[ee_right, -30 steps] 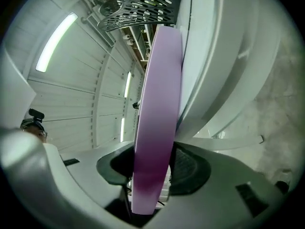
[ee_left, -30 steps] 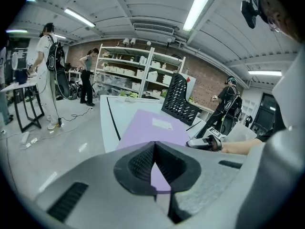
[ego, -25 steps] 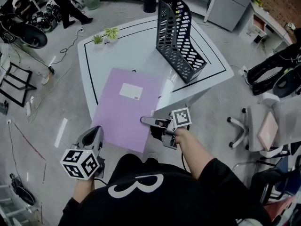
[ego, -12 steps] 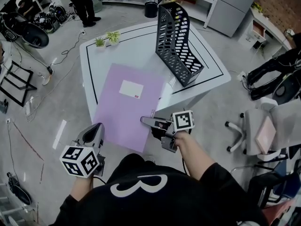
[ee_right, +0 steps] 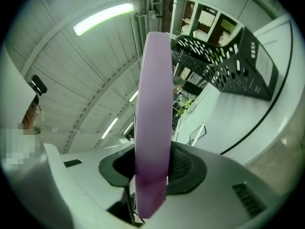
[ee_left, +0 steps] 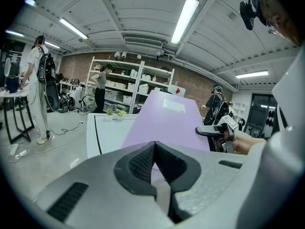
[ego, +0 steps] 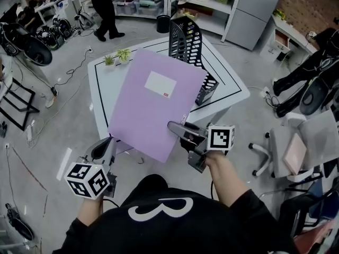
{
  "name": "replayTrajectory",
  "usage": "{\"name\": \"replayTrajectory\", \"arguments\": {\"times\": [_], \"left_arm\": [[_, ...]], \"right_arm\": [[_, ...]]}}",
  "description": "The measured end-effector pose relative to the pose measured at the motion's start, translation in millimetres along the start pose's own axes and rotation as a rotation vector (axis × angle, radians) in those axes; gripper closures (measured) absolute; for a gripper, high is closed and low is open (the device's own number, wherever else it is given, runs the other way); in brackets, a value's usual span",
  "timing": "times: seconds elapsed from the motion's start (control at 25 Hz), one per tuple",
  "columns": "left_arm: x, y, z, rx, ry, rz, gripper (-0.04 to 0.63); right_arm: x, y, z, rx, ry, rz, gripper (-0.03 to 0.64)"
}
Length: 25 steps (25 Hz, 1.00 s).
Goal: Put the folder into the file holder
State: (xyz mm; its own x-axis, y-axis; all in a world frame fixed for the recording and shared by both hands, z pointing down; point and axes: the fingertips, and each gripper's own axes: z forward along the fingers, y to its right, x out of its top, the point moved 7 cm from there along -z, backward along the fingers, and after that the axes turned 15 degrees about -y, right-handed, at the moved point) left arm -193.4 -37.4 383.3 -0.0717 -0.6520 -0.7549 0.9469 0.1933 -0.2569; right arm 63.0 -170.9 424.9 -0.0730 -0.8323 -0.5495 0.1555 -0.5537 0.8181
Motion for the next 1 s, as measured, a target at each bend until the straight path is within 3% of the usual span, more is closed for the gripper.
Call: {"name": "replayTrajectory", "arguments": {"times": [0.36, 0.76, 1.0], "left_arm": [[26, 35, 14, -0.066, 0.04, 0.082, 0.589], [42, 64, 36, -0.149, 0.024, 0.143, 0.589], [55, 73, 57, -0.196, 0.02, 0.15, 0.589]], "right_arm": [[39, -54, -82, -0.195, 0.143, -0.244, 0.463], [80, -101, -168, -0.404, 0.324, -0.421, 0.463], [115, -118, -187, -0.501, 0.345, -0.536, 0.463]]}}
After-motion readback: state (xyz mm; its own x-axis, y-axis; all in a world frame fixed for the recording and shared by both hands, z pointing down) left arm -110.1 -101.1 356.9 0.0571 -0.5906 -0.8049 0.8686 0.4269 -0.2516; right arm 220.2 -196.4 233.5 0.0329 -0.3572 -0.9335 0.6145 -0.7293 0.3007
